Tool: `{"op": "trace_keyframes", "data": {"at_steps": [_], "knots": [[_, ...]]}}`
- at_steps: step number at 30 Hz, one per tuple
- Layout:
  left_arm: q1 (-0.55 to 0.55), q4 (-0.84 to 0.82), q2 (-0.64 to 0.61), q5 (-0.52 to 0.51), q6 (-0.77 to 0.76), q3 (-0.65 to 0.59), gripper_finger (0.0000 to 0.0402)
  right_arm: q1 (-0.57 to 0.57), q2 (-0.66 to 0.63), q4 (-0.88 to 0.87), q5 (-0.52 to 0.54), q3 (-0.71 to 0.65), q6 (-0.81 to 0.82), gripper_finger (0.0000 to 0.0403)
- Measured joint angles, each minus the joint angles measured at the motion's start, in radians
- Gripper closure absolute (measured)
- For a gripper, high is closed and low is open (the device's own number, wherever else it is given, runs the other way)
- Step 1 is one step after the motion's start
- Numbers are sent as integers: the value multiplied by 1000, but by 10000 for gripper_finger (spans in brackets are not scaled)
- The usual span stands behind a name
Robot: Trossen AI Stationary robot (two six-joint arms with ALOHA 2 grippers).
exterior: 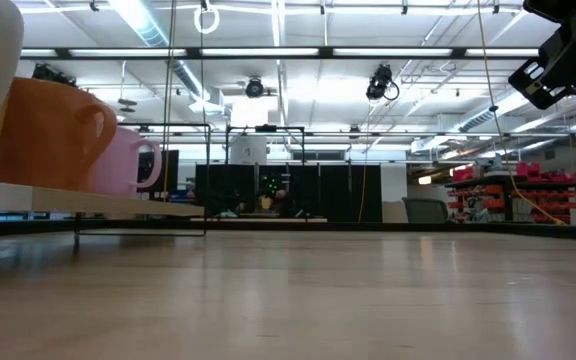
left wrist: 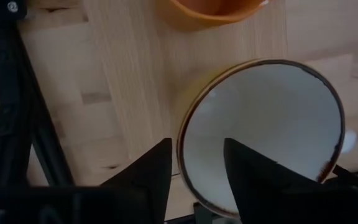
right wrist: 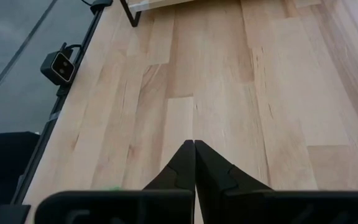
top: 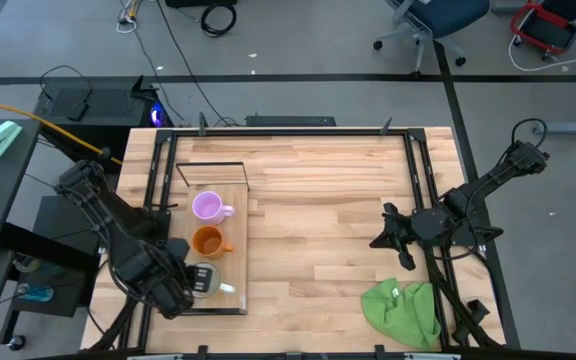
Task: Stack small to large cups/mugs on shelf
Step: Put the yellow mug on the shelf, then return to Home Position
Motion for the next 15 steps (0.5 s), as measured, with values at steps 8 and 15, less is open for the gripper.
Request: {"op": "trace_keyframes", "data": {"at_steps": [8,15], "knots": [[0,-4,-3,0,-2,0,241,0,0,0,0,0,0,395],[-12,-44,-23,0,-13,0,241,0,0,0,0,0,7,395]]}}
